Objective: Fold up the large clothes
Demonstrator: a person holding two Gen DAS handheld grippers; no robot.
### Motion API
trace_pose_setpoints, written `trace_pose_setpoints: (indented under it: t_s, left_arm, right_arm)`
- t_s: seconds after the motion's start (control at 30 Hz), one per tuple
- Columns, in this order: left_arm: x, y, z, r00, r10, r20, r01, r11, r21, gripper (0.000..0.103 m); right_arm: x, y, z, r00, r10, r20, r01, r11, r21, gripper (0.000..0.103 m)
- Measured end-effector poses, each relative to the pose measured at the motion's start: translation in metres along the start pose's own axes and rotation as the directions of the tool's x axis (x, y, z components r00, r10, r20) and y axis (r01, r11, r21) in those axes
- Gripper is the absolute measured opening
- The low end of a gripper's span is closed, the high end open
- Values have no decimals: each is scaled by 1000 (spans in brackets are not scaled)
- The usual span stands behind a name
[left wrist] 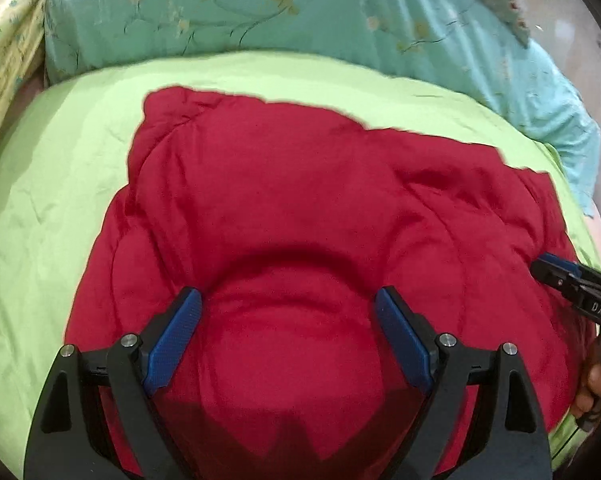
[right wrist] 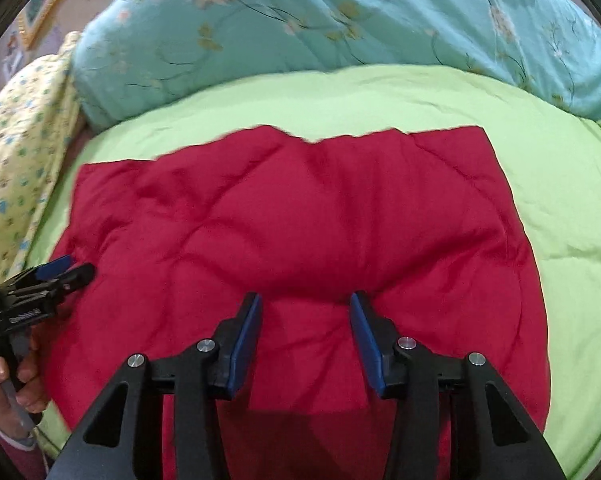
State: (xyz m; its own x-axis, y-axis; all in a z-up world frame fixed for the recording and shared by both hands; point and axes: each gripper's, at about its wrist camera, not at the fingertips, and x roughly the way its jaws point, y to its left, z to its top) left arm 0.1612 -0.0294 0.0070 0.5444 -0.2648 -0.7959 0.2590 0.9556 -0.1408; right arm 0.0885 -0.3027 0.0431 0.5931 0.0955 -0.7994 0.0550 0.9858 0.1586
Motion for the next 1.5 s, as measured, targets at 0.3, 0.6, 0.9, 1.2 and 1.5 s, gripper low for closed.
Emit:
trace_pose_setpoints:
  t_s: [0.3,0.6,0.9,1.2,1.5]
  left_arm:
    - [17,8,10,1000,14,-28,-15,999,-32,89]
    - [-68,-11,-38,997,-51,52,51,999,-6,89]
    - [-53,-16,-79,999,32,-25,-32,999,11,90]
    - [-50,-18,-80,999,32,14,-33,999,39,91]
    - [-82,-11,-90,998,-29,62,26,998,55,90]
  right_arm:
    - [9,-18,-3,999,20,36,-23,996,81,45]
    - [12,-20,0,998,30,47,-34,997,71,46]
    - [-15,-25,-5,992,98,85,-104,992,68,48]
    - [-75,12,-69,992,101,79,-95,992,-81,58]
    - [-46,15,-85,998,-12,55,17,997,-82,59]
